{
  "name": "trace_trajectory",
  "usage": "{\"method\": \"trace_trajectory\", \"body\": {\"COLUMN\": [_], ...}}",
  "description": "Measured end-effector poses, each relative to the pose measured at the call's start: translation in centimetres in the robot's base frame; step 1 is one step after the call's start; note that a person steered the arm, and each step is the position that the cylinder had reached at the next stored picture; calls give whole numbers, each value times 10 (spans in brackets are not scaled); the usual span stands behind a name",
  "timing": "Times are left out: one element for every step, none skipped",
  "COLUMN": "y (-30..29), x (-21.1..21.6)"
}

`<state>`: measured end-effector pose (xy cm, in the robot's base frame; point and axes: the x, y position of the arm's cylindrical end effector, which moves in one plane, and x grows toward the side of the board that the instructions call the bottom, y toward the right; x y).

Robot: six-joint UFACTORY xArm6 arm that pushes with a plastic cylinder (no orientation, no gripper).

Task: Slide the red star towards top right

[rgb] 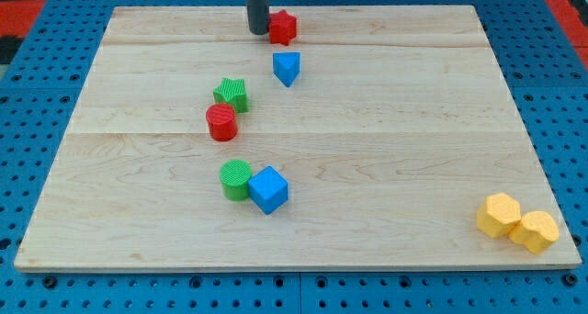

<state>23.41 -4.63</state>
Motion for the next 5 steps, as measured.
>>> {"method": "trace_trajectory", "body": {"y": [37,82,126,157,172], "x": [-1,-1,-1,-1,3]}}
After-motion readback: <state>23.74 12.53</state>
